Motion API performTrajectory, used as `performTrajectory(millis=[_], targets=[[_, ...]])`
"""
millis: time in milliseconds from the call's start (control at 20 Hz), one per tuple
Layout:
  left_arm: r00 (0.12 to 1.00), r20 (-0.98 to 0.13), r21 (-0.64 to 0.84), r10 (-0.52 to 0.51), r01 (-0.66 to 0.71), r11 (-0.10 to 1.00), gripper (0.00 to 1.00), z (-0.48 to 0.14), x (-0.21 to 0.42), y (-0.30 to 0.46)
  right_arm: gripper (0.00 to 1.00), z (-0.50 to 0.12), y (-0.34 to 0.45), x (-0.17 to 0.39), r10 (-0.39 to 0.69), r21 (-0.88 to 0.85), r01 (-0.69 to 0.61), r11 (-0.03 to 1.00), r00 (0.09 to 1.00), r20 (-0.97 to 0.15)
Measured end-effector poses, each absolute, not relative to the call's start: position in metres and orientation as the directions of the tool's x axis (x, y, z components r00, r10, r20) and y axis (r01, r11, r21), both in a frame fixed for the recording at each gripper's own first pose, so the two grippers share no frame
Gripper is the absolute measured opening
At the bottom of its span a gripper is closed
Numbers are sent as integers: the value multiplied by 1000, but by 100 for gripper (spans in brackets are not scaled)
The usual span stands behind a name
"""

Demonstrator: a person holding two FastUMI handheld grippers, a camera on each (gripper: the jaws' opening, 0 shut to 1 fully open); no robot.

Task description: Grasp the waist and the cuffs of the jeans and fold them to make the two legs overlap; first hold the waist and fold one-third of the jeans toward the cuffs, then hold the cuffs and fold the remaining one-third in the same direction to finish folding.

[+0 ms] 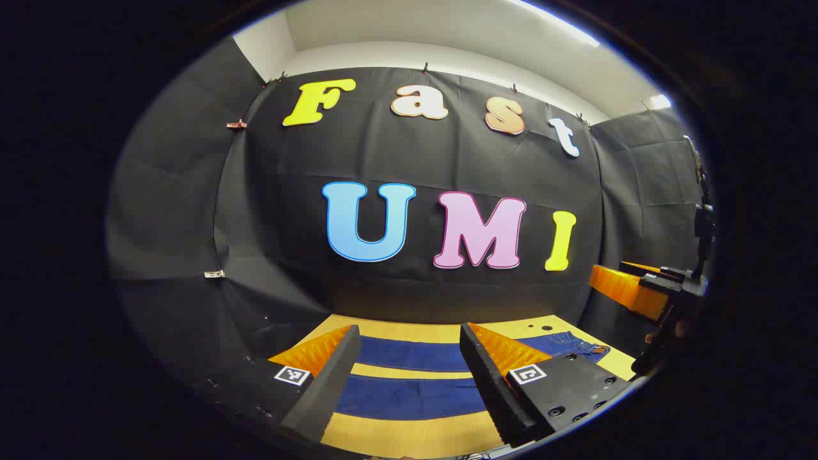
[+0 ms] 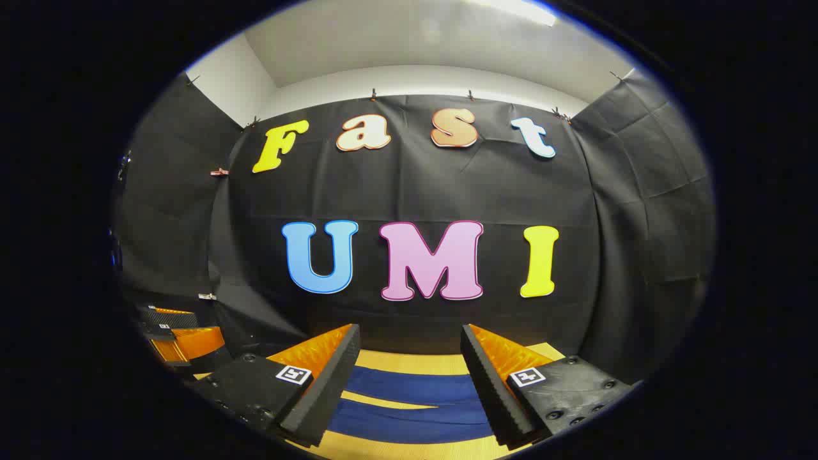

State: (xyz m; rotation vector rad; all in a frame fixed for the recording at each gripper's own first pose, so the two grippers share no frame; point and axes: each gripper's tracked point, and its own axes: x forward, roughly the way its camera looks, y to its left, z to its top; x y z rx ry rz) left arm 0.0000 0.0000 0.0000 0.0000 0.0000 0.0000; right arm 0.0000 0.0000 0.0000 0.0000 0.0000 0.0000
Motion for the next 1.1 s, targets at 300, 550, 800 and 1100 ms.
performTrajectory(millis=[300, 550, 800, 1100], targets=[[996, -24, -22, -81, 80, 997, 97, -13, 25, -21, 96, -13, -33, 1, -56, -53, 54, 997, 998, -24], [996, -40, -39, -85, 83, 996, 97, -22, 45, -22, 96, -24, -52, 0, -104, -50, 101, 994, 993, -50], [996, -62, -42, -66, 64, 997, 98, -35, 62, -4, 96, -32, -51, 11, -99, -63, 94, 994, 993, -70], [968, -216, 162, -125, 162, 973, 98, -101, 74, 60, 96, -48, -59, 23, -112, -73, 105, 992, 988, -107]])
